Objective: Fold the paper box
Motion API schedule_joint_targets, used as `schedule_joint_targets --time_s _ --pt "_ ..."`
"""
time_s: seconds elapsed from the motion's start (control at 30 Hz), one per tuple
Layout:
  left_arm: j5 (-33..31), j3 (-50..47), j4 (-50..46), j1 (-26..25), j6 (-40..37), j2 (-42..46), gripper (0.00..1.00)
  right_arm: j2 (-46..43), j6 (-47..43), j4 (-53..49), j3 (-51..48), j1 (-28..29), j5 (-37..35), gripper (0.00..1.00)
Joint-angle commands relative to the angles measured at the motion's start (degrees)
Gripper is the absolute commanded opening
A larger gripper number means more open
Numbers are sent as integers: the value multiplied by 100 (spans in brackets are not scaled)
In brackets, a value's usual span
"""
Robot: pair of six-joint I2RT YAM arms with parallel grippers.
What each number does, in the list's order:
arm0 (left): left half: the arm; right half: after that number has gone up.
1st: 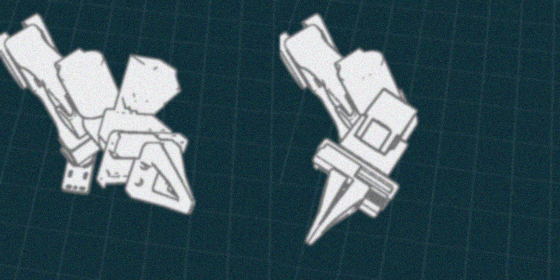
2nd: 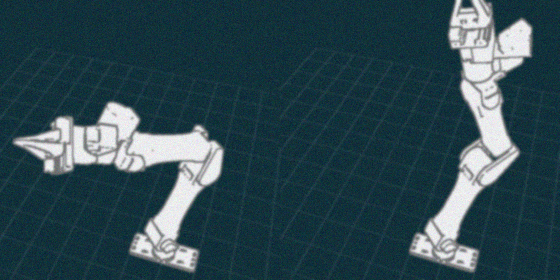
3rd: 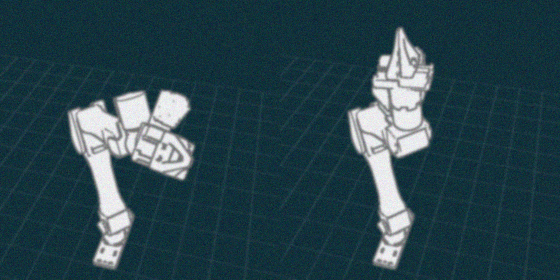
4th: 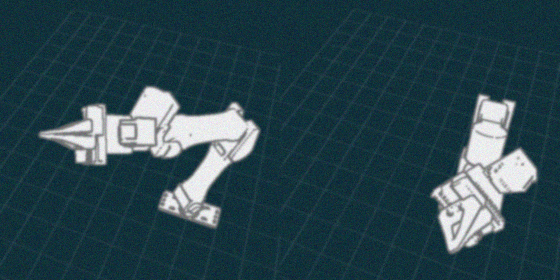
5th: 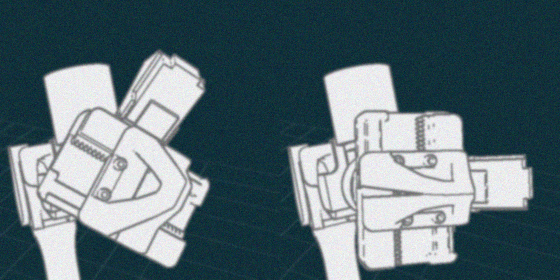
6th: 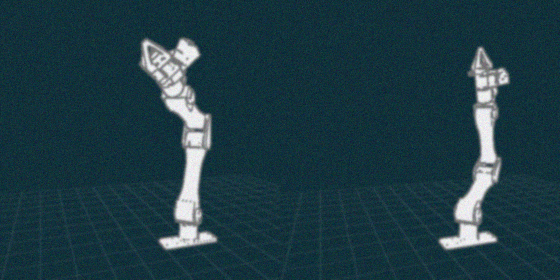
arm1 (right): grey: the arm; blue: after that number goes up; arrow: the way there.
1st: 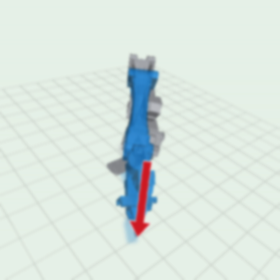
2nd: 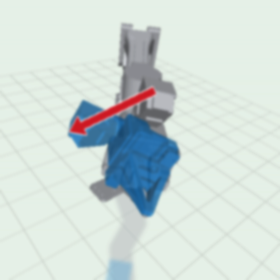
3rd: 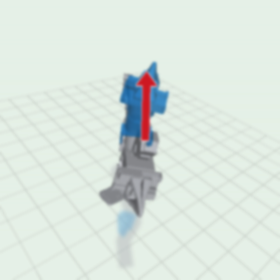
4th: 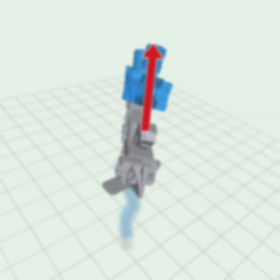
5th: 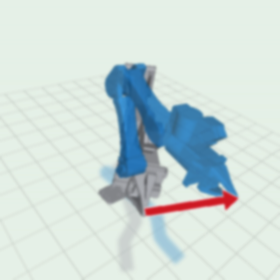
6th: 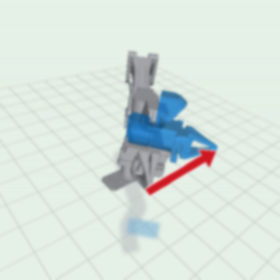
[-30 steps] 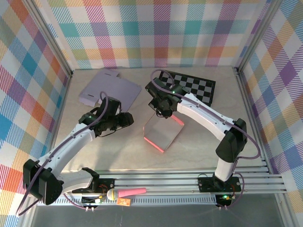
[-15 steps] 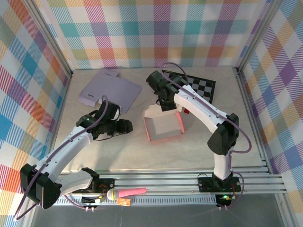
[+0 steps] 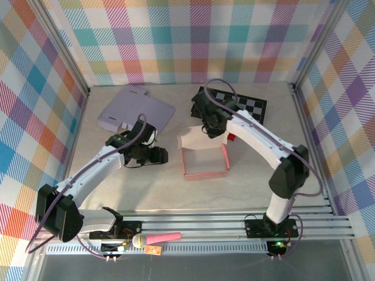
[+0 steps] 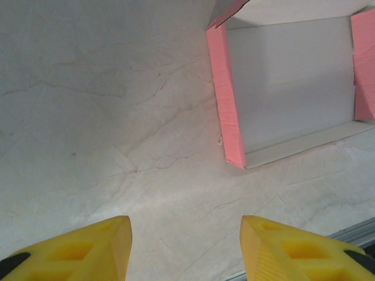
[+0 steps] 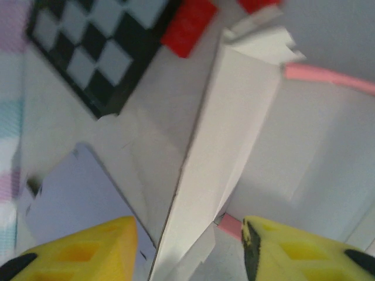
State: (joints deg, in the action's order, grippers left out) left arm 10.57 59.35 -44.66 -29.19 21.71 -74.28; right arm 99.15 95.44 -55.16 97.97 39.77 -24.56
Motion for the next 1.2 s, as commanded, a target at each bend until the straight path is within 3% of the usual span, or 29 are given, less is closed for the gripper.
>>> schedule_joint_targets --time_s 0.0,0.1,0.17,0.3,0.53,0.8,1.17 --pt "-82 413 157 -60 -320 -304 52 -861 -3224 1540 -520 -468 427 53" --pt "-72 762 221 -69 -506 -653 52 -1656 -5882 2416 -1316 -1124 2132 59" --pt "-97 993 256 -82 -676 -884 53 -2102 -7396 2363 -1781 -1506 3019 64" --pt "-194 1300 390 -156 -1037 -1276 53 -2406 -9142 1576 -2410 -1847 3289 68" --pt "-431 1606 547 -183 -1195 -1773 53 -2248 -9673 2223 -3335 -2119 3272 67" --pt "-484 1900 629 -210 -1196 -2241 53 -1338 -10014 2223 -2909 -2219 3326 59" --pt "-456 2233 713 -219 -1172 -2630 48 -851 -10036 2305 -2622 -2230 3536 45"
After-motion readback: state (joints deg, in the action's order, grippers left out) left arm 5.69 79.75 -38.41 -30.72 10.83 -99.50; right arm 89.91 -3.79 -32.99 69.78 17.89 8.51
